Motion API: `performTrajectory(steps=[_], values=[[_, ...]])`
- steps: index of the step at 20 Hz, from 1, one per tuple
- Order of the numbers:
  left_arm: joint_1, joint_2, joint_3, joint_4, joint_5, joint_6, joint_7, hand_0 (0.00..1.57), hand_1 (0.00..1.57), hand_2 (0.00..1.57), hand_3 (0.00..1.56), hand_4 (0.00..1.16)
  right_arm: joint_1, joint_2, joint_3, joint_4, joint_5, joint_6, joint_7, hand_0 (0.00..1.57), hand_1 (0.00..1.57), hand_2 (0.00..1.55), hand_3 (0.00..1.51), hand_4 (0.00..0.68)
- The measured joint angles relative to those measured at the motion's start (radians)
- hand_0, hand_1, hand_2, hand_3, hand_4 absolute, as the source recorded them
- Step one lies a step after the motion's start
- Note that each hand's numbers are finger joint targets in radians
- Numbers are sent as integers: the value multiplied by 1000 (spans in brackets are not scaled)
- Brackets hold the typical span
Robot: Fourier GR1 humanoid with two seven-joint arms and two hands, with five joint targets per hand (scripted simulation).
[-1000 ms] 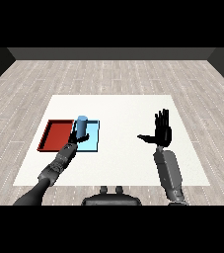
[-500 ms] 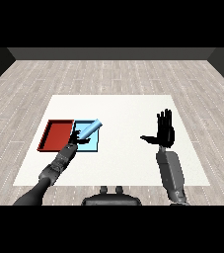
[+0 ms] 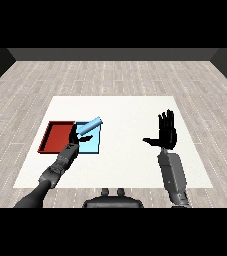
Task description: Pick the blue can and put it in the blue box
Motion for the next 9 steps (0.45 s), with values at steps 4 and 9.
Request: performTrajectory(steps=[4,9], values=[[11,-11,50,-123,44,-56,-160,0,0,0,0,0,3,7,14,-17,8,-3,5,0,0,0,0,0],[48,-21,66,-315,82,-227,-331,0,0,0,0,0,20,1,32,-15,27,5,9,0,0,0,0,0]])
